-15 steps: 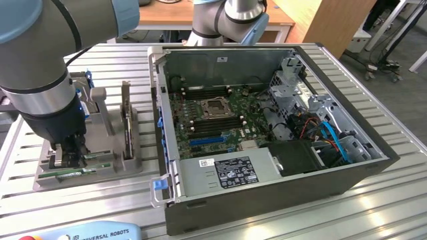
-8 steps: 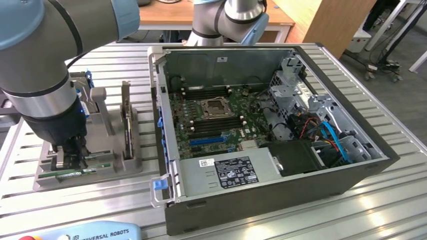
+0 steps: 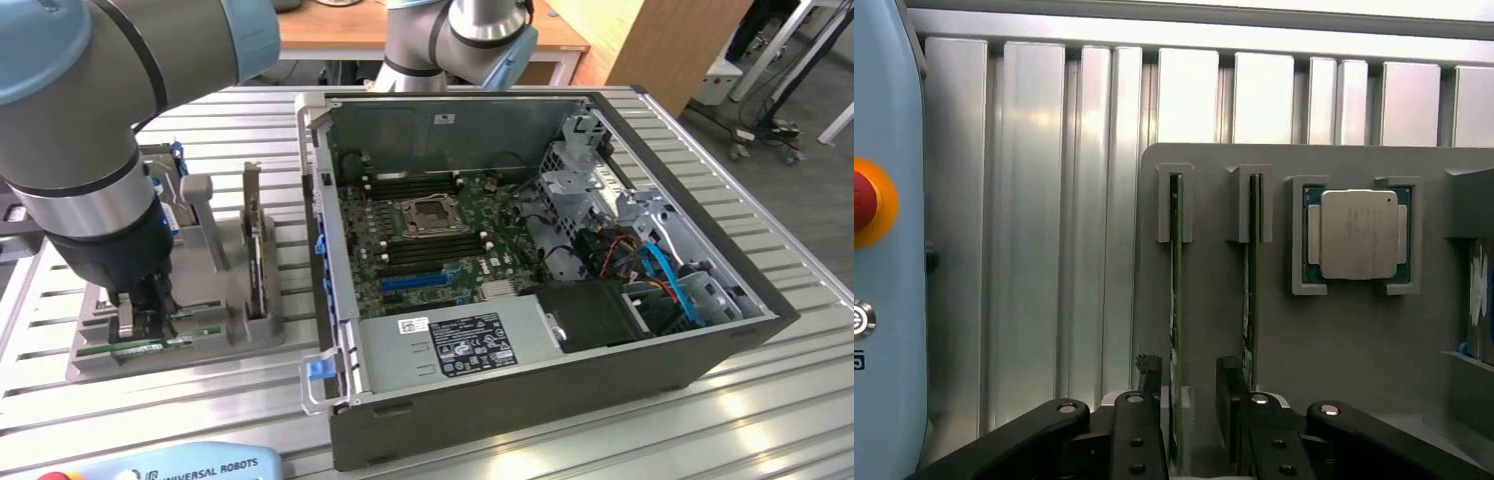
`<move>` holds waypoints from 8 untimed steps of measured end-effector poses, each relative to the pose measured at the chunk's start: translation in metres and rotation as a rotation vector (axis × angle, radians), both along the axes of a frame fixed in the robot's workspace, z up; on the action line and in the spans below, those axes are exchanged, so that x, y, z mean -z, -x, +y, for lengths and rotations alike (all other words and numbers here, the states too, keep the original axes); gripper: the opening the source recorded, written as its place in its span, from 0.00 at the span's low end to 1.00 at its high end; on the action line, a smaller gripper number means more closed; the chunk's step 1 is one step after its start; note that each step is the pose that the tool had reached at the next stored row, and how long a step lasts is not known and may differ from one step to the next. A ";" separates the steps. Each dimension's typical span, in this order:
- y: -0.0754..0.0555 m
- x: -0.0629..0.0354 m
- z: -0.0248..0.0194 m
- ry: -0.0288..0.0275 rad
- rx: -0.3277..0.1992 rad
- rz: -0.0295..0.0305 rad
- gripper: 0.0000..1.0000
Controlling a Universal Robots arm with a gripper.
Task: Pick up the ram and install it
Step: 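Pick up the ram and move it above insertion slot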
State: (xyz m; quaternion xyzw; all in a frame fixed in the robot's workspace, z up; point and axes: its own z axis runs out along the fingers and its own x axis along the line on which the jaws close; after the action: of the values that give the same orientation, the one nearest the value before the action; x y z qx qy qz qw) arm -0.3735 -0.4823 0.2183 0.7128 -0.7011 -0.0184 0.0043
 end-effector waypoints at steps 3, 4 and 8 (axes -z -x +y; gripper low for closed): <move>0.000 0.0047 0.0000 0.0000 -0.002 0.0000 0.35; 0.000 0.0060 0.0000 0.0000 -0.002 0.0001 0.35; 0.000 0.0083 -0.0001 0.0003 -0.003 0.0004 0.35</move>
State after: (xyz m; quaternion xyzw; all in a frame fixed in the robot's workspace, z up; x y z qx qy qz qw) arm -0.3736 -0.4823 0.2099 0.7138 -0.7000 -0.0184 0.0046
